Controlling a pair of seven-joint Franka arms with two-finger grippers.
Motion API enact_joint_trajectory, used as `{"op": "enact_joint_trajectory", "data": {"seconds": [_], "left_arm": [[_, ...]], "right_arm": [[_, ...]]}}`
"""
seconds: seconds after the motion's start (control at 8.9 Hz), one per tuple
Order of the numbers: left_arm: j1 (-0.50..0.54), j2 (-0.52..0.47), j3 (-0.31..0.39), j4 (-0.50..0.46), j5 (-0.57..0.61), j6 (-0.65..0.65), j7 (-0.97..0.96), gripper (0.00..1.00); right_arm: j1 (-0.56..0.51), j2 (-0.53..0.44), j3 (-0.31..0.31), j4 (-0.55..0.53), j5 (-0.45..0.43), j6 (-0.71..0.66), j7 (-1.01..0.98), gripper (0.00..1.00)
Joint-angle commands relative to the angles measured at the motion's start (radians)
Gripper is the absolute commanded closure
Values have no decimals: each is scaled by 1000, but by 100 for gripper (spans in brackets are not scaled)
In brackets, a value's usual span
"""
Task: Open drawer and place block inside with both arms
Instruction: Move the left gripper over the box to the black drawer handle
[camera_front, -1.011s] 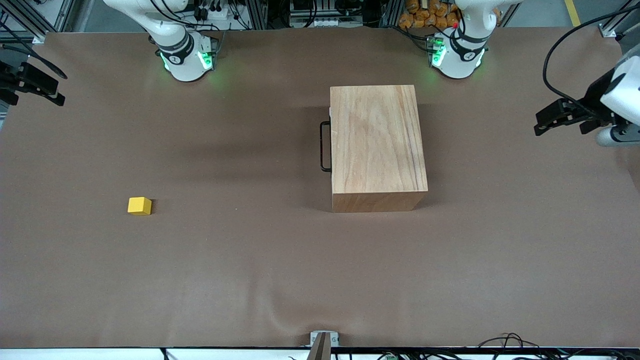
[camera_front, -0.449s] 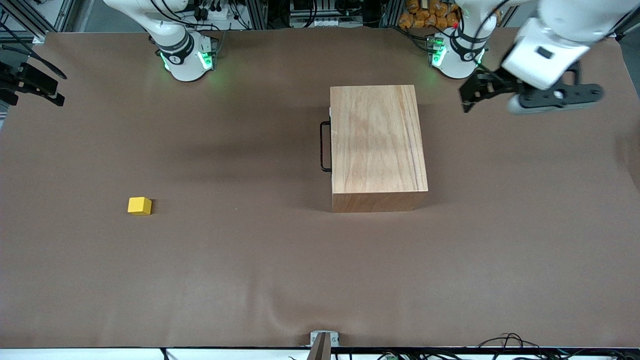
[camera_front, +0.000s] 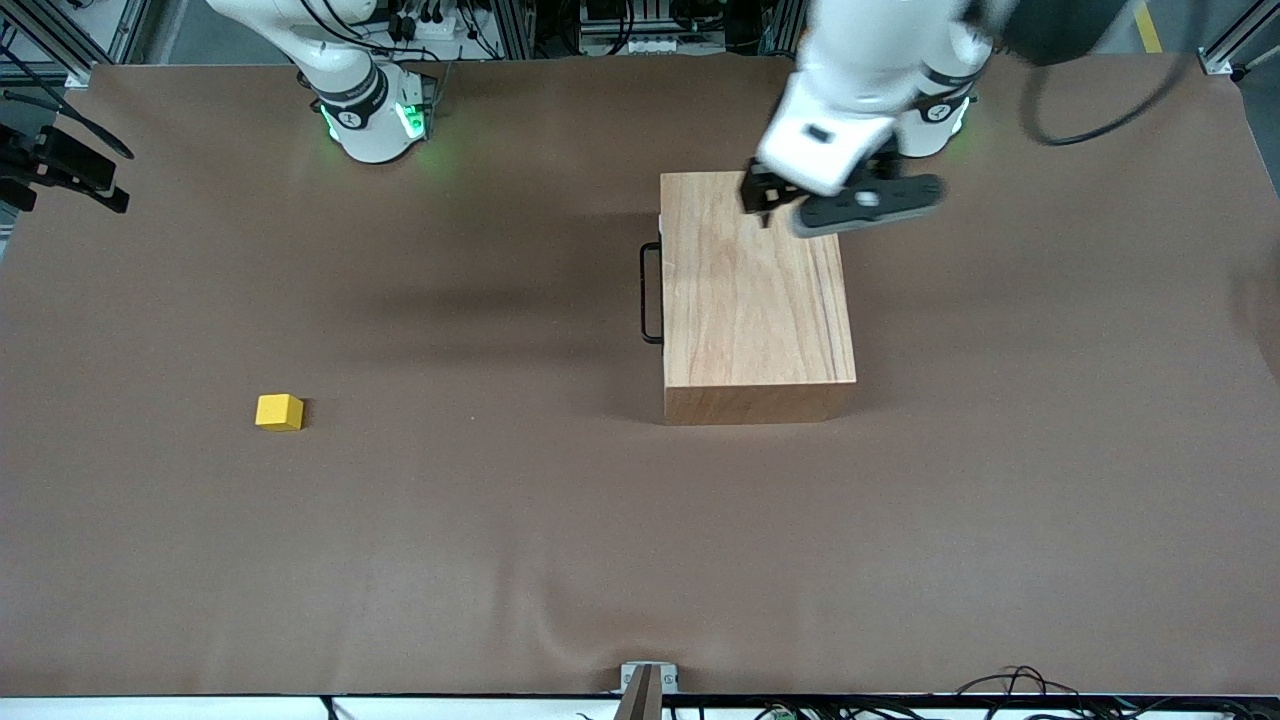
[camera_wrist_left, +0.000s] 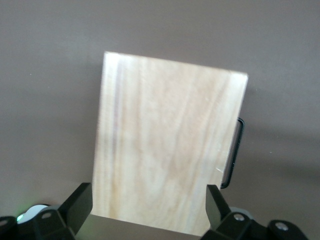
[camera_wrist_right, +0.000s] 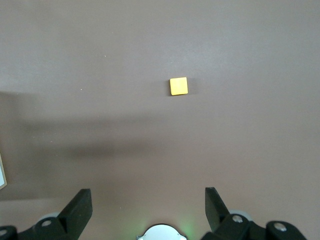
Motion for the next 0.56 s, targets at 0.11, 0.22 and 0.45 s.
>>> {"op": "enact_joint_trajectory", "data": {"seconds": [0.11,0.22,0.45], "left_arm": [[-322,234,69,172,241,-14,-144,0],[-434,300,161,235,251,-5,-158,0],[-632,416,396,336,245,52,-151,0]], "right_arm": [[-8,11,4,23,9,-11,10,0],[-8,11,4,23,9,-11,10,0],[-8,11,4,23,9,-9,10,0]]}}
